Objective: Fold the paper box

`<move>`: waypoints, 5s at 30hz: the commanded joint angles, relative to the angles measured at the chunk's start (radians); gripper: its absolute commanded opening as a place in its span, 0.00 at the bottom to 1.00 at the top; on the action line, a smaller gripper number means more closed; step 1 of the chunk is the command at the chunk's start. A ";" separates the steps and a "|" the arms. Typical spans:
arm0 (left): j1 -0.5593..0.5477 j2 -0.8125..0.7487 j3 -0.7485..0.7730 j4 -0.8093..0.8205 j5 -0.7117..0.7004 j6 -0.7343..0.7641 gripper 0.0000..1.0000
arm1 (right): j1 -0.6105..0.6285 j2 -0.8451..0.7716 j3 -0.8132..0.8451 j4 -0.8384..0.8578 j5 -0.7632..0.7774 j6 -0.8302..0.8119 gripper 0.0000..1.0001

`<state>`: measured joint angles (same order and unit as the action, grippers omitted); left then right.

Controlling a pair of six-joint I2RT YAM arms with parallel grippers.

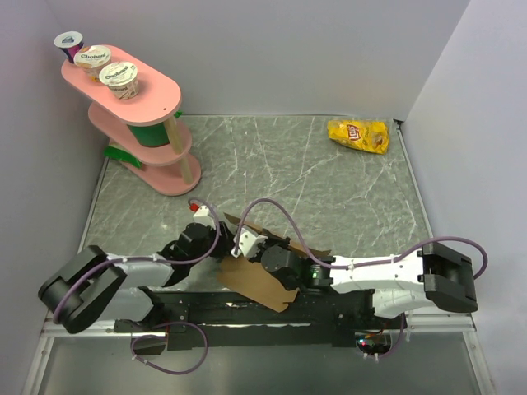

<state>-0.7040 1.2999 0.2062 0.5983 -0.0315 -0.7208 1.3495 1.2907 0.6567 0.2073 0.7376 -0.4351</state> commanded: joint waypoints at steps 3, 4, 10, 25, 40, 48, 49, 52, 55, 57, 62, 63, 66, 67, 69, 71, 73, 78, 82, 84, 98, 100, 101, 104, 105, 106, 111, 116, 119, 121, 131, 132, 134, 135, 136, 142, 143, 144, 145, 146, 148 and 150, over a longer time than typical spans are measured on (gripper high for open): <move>0.005 -0.180 -0.004 -0.093 -0.093 -0.011 0.75 | -0.032 0.002 -0.045 -0.022 0.022 0.055 0.00; 0.006 -0.212 -0.007 -0.115 -0.105 -0.012 0.76 | -0.042 -0.004 -0.046 -0.017 0.022 0.053 0.00; 0.032 -0.474 -0.002 -0.313 -0.204 -0.008 0.71 | -0.067 -0.036 -0.063 -0.002 0.003 0.029 0.00; 0.357 -0.096 0.271 0.024 0.208 0.259 0.67 | -0.067 -0.070 -0.083 0.003 -0.009 0.033 0.00; 0.342 0.260 0.306 0.270 0.539 0.316 0.56 | -0.064 -0.028 -0.077 0.000 0.006 0.029 0.00; 0.258 0.237 0.239 0.233 0.496 0.328 0.54 | -0.064 0.005 -0.085 0.032 0.039 -0.008 0.00; 0.255 0.234 0.233 0.235 0.490 0.322 0.54 | -0.066 0.010 -0.088 0.037 0.039 -0.011 0.00; 0.238 0.214 0.203 0.262 0.489 0.301 0.54 | -0.062 0.022 -0.092 0.046 0.040 -0.037 0.00; 0.201 0.199 0.190 0.264 0.478 0.296 0.54 | -0.058 0.028 -0.094 0.049 0.040 -0.056 0.00; 0.175 0.184 0.187 0.248 0.460 0.300 0.54 | -0.056 0.029 -0.098 0.050 0.045 -0.065 0.00; 0.170 0.182 0.141 0.334 0.478 0.273 0.54 | -0.053 0.018 -0.100 0.044 0.039 -0.071 0.00; 0.167 0.187 0.142 0.340 0.484 0.268 0.53 | -0.053 0.024 -0.097 0.040 0.040 -0.070 0.00; 0.149 0.202 0.144 0.365 0.492 0.258 0.52 | -0.050 0.036 -0.089 0.035 0.046 -0.065 0.00; 0.141 0.203 0.145 0.368 0.492 0.258 0.52 | -0.047 0.041 -0.088 0.035 0.049 -0.067 0.00; 0.115 0.205 0.150 0.370 0.479 0.253 0.50 | -0.046 0.054 -0.088 0.044 0.055 -0.065 0.00; 0.095 0.191 0.144 0.382 0.454 0.253 0.51 | -0.046 0.064 -0.086 0.041 0.060 -0.059 0.00; 0.067 0.165 0.134 0.380 0.433 0.258 0.52 | -0.046 0.074 -0.077 0.034 0.063 -0.050 0.00; 0.060 0.108 0.121 0.319 0.387 0.288 0.54 | -0.044 0.076 -0.074 0.023 0.060 -0.025 0.00; 0.061 0.067 0.145 0.242 0.366 0.291 0.54 | -0.046 0.073 -0.075 0.014 0.060 -0.002 0.00; 0.060 0.064 0.162 0.230 0.383 0.279 0.54 | -0.047 0.073 -0.077 0.018 0.068 0.004 0.00; 0.001 0.073 0.042 0.345 0.316 0.207 0.53 | -0.033 0.044 -0.111 0.107 0.150 -0.040 0.00; -0.002 0.055 0.026 0.344 0.282 0.202 0.53 | -0.018 0.045 -0.121 0.164 0.178 -0.080 0.00; -0.002 0.050 0.018 0.357 0.268 0.199 0.54 | -0.013 0.048 -0.129 0.188 0.207 -0.097 0.00; -0.005 0.032 -0.005 0.373 0.269 0.195 0.55 | 0.002 0.055 -0.149 0.297 0.253 -0.171 0.00; -0.006 0.029 -0.011 0.376 0.274 0.192 0.56 | 0.003 0.058 -0.152 0.325 0.262 -0.212 0.00; -0.006 0.022 -0.016 0.382 0.274 0.189 0.56 | 0.008 0.059 -0.157 0.381 0.269 -0.234 0.00; -0.009 -0.008 -0.057 0.437 0.285 0.156 0.59 | 0.011 0.078 -0.160 0.419 0.260 -0.277 0.00; -0.012 -0.019 -0.077 0.466 0.321 0.153 0.61 | 0.010 0.071 -0.149 0.373 0.249 -0.246 0.00; -0.014 -0.019 -0.093 0.480 0.334 0.152 0.62 | 0.010 0.064 -0.144 0.345 0.238 -0.218 0.00; -0.015 -0.025 -0.096 0.488 0.338 0.152 0.63 | 0.010 0.065 -0.144 0.336 0.241 -0.214 0.00; -0.015 0.010 -0.093 0.524 0.320 0.179 0.66 | 0.010 0.050 -0.134 0.290 0.238 -0.179 0.00; -0.015 0.031 -0.085 0.534 0.312 0.179 0.66 | 0.011 0.051 -0.132 0.290 0.237 -0.177 0.00; -0.015 0.053 -0.071 0.547 0.309 0.190 0.65 | 0.008 0.050 -0.129 0.277 0.233 -0.169 0.00; -0.015 0.073 -0.058 0.551 0.311 0.192 0.65 | 0.011 0.048 -0.129 0.274 0.229 -0.160 0.00; -0.015 0.082 -0.051 0.558 0.308 0.195 0.64 | 0.011 0.047 -0.128 0.267 0.227 -0.157 0.00; -0.017 0.119 -0.028 0.574 0.311 0.195 0.53 | 0.013 0.045 -0.131 0.256 0.233 -0.148 0.00; -0.018 0.125 -0.027 0.586 0.308 0.193 0.53 | 0.011 0.044 -0.132 0.257 0.233 -0.145 0.00; -0.020 0.139 -0.028 0.590 0.298 0.193 0.53 | 0.011 0.042 -0.131 0.254 0.232 -0.142 0.00; -0.022 0.145 -0.028 0.595 0.291 0.196 0.52 | 0.011 0.039 -0.131 0.251 0.230 -0.139 0.00; -0.022 0.153 -0.030 0.600 0.268 0.199 0.52 | 0.011 0.036 -0.128 0.250 0.227 -0.131 0.00; -0.022 0.170 -0.028 0.607 0.245 0.210 0.51 | 0.011 0.030 -0.126 0.235 0.221 -0.123 0.00; -0.023 0.179 -0.022 0.604 0.225 0.215 0.51 | 0.011 0.029 -0.126 0.233 0.217 -0.117 0.00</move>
<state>-0.7284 1.4498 0.1532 1.1648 0.2802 -0.5385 1.3540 1.3525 0.4915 0.4274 0.9859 -0.6109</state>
